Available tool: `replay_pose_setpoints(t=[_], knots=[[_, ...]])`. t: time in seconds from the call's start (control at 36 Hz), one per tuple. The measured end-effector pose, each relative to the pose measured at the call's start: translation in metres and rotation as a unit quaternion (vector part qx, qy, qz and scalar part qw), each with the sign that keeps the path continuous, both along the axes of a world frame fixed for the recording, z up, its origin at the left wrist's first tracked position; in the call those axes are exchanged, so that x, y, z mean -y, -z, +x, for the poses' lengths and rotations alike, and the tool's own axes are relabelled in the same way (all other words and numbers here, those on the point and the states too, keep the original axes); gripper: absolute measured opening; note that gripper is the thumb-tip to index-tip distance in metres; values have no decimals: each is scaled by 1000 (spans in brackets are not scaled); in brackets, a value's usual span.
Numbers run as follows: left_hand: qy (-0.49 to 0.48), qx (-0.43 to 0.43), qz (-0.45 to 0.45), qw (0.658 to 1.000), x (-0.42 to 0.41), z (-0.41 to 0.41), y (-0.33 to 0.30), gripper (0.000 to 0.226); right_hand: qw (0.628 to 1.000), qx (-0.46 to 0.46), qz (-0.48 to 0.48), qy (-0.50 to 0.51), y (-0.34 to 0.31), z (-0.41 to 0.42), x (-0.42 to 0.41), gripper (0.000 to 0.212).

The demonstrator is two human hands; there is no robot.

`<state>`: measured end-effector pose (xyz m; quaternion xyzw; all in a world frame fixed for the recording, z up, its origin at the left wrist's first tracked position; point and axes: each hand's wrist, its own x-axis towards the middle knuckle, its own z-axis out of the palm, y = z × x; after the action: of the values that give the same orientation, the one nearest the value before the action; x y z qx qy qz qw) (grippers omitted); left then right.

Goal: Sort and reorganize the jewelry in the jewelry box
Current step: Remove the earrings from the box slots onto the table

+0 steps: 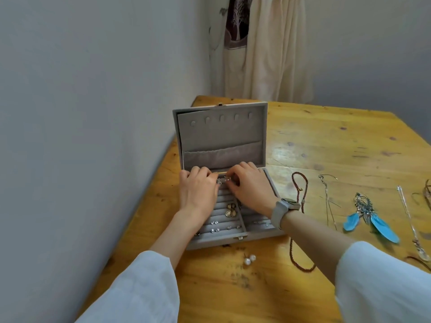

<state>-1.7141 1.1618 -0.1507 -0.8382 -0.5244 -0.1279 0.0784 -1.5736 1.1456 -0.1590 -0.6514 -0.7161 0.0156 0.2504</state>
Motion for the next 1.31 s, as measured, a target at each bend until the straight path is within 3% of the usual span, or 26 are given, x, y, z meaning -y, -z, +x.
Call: replay_pose_setpoints(t=[0.19, 0.53, 0.78, 0.92, 1.14, 1.31], knots=[[-5, 28, -6, 1000, -5, 7, 4, 27, 992, -125, 16, -7, -8, 20, 24, 15], [1, 99, -35, 994, -3, 7, -5, 17, 973, -227, 18, -40, -15, 36, 114, 15], [-13, 68, -64, 996, 0, 13, 0, 28, 977, -190, -46, -81, 14, 33, 150, 28], [-12, 121, -48, 991, 2, 14, 0, 22, 981, -162, -60, -91, 20, 35, 152, 27], [74, 323, -53, 942, 71, 14, -13, 20, 985, -145, -58, -67, 26, 54, 163, 21], [122, 306, -67, 942, 145, 21, 14, 21, 992, -115, -36, -25, 33, 72, 171, 21]])
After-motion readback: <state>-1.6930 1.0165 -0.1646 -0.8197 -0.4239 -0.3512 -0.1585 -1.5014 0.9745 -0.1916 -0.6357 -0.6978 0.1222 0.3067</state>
